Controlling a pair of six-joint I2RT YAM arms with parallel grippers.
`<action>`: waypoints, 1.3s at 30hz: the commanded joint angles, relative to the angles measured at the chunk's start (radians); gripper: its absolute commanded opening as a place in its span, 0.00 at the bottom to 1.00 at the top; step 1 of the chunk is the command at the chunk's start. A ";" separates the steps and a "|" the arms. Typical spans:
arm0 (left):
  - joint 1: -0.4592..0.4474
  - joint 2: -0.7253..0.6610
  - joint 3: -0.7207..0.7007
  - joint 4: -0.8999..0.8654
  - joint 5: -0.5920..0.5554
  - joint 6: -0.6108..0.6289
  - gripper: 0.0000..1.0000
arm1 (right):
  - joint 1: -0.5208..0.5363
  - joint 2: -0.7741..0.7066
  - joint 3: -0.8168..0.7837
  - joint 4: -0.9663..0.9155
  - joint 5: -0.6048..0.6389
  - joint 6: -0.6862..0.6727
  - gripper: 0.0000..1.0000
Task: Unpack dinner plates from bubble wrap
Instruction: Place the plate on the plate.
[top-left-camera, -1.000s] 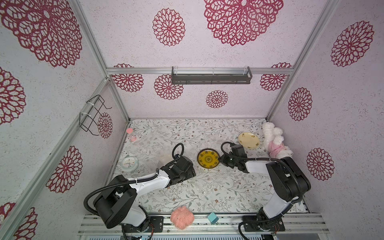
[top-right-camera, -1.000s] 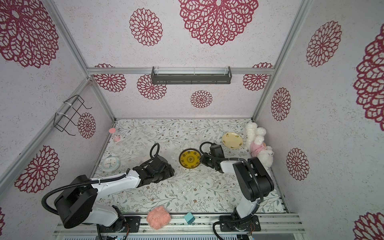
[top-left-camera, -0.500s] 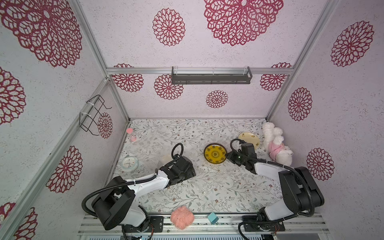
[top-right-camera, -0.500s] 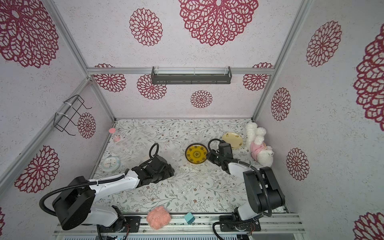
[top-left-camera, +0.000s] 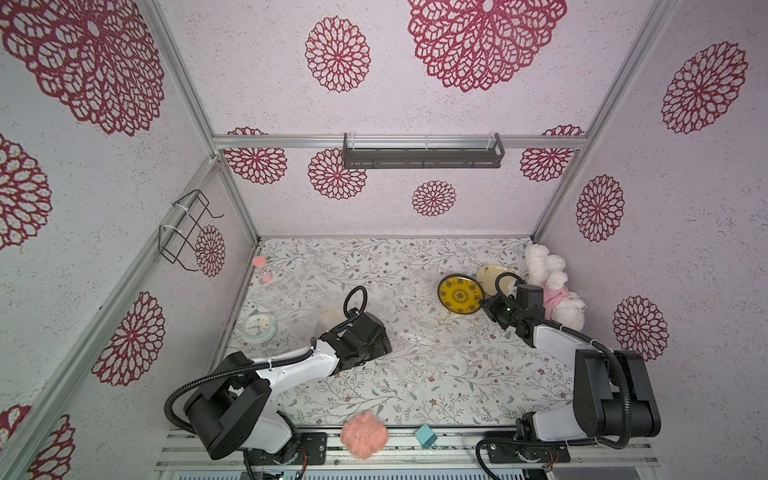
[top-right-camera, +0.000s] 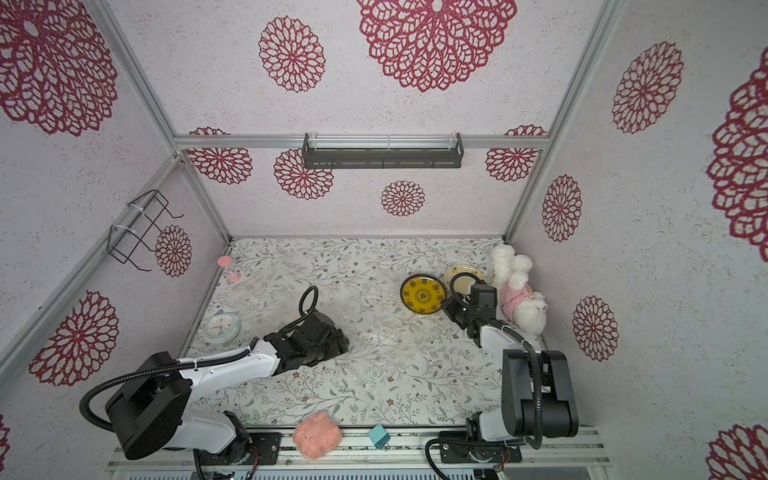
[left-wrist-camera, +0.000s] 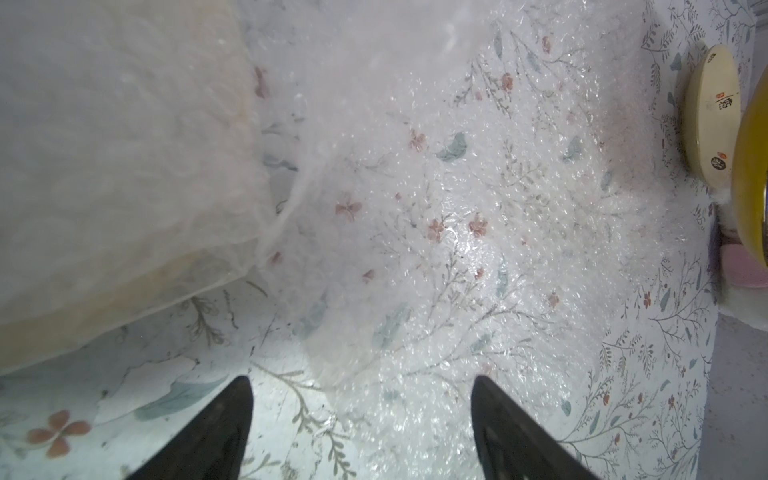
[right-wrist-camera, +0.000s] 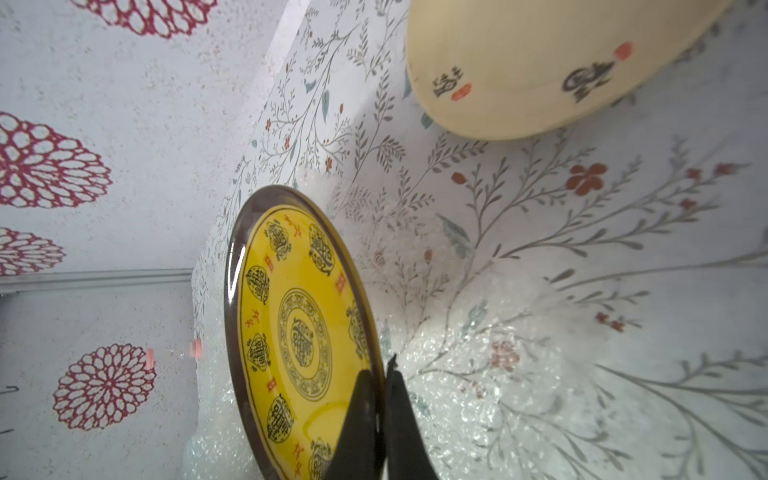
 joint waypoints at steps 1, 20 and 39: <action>0.012 0.004 0.026 0.001 -0.014 0.009 0.85 | -0.042 -0.050 -0.002 0.061 -0.001 0.048 0.00; 0.023 -0.007 0.049 -0.024 -0.023 0.028 0.86 | -0.114 0.083 0.114 0.146 0.224 0.140 0.00; 0.037 -0.022 0.062 -0.052 -0.028 0.032 0.86 | -0.114 0.146 0.097 0.205 0.416 0.221 0.00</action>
